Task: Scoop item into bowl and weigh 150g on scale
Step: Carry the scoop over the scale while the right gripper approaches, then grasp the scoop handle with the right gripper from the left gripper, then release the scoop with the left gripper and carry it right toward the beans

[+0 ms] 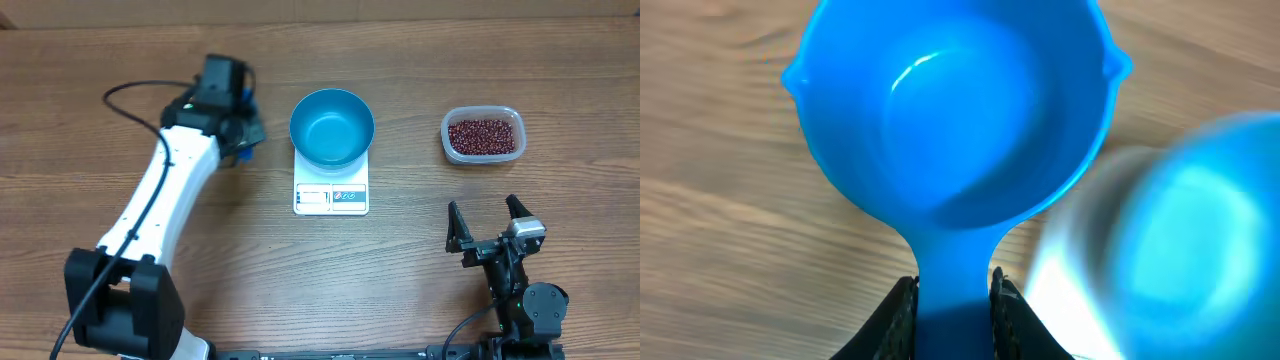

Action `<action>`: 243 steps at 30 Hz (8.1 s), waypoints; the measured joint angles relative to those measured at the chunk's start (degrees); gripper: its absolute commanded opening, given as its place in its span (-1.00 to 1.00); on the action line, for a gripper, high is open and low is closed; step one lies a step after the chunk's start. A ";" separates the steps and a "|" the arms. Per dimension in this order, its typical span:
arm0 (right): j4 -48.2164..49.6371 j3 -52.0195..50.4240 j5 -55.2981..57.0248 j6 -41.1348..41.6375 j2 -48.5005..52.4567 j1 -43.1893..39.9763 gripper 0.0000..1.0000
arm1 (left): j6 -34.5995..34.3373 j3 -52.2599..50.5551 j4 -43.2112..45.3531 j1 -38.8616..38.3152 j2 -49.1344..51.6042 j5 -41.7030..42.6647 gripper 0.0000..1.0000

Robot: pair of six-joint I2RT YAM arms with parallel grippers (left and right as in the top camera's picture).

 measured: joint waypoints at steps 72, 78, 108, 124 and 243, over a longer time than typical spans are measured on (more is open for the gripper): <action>-10.21 31.21 -3.08 38.38 50.75 28.50 0.29 | -56.57 5.18 -2.64 -28.79 0.00 0.74 -0.92; -2.29 31.45 -3.52 39.06 57.81 29.29 -0.10 | -56.78 5.18 -3.37 -28.41 0.00 -0.79 -0.92; 3.98 33.81 -2.54 39.76 62.97 31.63 -0.92 | -56.76 5.42 -5.09 -28.37 0.04 -1.86 -0.92; -10.54 38.27 2.71 38.91 57.31 31.39 -0.93 | -41.81 12.28 -5.27 -24.85 -5.49 0.52 1.00; -51.69 79.95 -9.29 9.09 71.06 -6.86 -0.93 | -6.99 -3.65 5.46 -32.02 15.21 -16.24 -0.92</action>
